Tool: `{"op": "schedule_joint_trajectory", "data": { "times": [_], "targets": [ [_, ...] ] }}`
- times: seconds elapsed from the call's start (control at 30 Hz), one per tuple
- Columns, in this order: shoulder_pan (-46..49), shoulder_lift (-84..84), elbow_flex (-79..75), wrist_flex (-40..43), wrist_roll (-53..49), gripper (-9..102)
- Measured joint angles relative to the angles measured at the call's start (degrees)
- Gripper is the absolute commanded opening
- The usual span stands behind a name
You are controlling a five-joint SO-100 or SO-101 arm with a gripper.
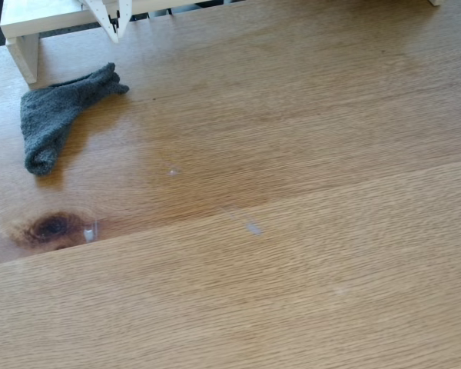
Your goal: Clean the area in front of the robot
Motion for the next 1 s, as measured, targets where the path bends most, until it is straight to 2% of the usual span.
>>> {"op": "schedule_joint_trajectory", "data": {
  "times": [0.07, 0.2, 0.3, 0.47, 0.7, 0.87, 1.0],
  "targets": [
    [0.4, -0.2, 0.0, -2.2, 0.0, 0],
    [12.0, -6.4, 0.0, -4.6, 6.5, 0],
    [14.2, -7.9, 0.0, -4.9, 6.6, 0],
    [14.7, -9.7, 0.0, -8.6, 6.0, 19],
    [13.9, -21.5, -2.0, -22.5, 1.6, 30],
    [13.5, -39.3, -14.0, -24.6, 4.9, 41],
    [20.0, -53.3, -27.2, -26.3, 7.8, 44]
  ]
}}
